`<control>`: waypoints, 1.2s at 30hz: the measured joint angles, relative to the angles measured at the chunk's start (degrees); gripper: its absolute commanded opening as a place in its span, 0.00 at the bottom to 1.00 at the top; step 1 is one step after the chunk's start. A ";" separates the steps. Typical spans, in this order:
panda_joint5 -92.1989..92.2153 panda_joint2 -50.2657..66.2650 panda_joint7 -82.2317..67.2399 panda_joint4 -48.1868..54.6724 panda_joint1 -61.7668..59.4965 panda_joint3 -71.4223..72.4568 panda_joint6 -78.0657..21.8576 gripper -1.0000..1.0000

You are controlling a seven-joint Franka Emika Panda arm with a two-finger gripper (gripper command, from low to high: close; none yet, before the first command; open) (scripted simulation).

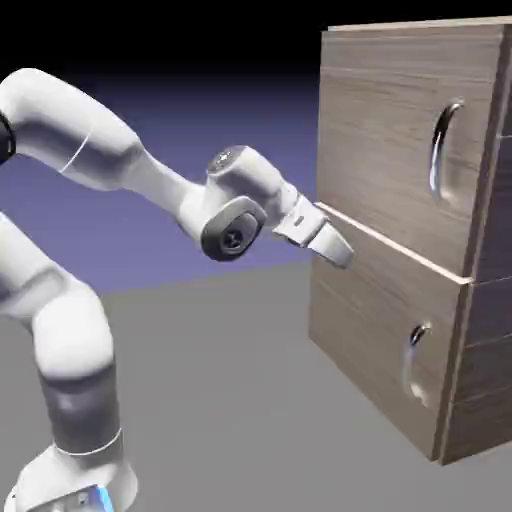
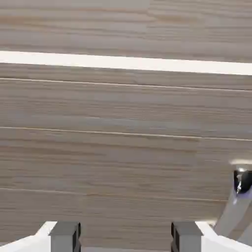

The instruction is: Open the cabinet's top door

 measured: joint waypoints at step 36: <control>-0.58 2.95 -18.05 17.71 42.93 -47.78 34.37 0.00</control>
